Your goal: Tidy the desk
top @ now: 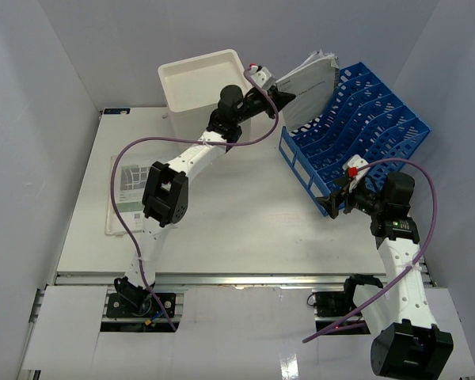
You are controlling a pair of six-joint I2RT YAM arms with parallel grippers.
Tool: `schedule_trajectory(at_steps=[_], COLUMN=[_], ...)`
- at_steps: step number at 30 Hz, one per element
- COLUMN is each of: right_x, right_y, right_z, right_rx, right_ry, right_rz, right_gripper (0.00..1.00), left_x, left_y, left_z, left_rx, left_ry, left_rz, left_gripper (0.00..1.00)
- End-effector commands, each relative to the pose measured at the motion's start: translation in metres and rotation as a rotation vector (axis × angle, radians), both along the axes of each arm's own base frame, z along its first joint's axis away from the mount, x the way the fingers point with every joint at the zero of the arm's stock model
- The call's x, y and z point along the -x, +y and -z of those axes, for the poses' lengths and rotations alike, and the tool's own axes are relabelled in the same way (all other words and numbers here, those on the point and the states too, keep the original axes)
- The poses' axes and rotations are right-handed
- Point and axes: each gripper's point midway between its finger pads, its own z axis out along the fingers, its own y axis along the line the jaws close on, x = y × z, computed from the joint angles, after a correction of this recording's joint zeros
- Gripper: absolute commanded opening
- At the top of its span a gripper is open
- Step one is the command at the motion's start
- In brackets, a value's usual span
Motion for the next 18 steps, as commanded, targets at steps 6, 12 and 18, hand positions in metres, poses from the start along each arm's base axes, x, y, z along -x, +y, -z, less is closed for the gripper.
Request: schedule_trajectory(at_steps=[6, 12, 18], right_x=[0.0, 0.0, 0.001], right_y=[0.002, 0.002, 0.002], right_z=[-0.008, -0.007, -0.007], right_rx=[-0.012, -0.012, -0.012], right_ry=[-0.037, -0.034, -0.036], right_rz=[-0.018, -0.017, -0.018], right_gripper=[0.84, 0.85, 0.85], left_x=[0.008, -0.007, -0.011], left_y=[0.002, -0.003, -0.006], left_z=[-0.041, -0.008, 0.027], left_rx=[0.116, 0.072, -0.002], left_ry=[-0.075, -0.054, -0.017], left_rz=[0.009, -0.026, -0.029], left_gripper=[0.0, 0.0, 0.1])
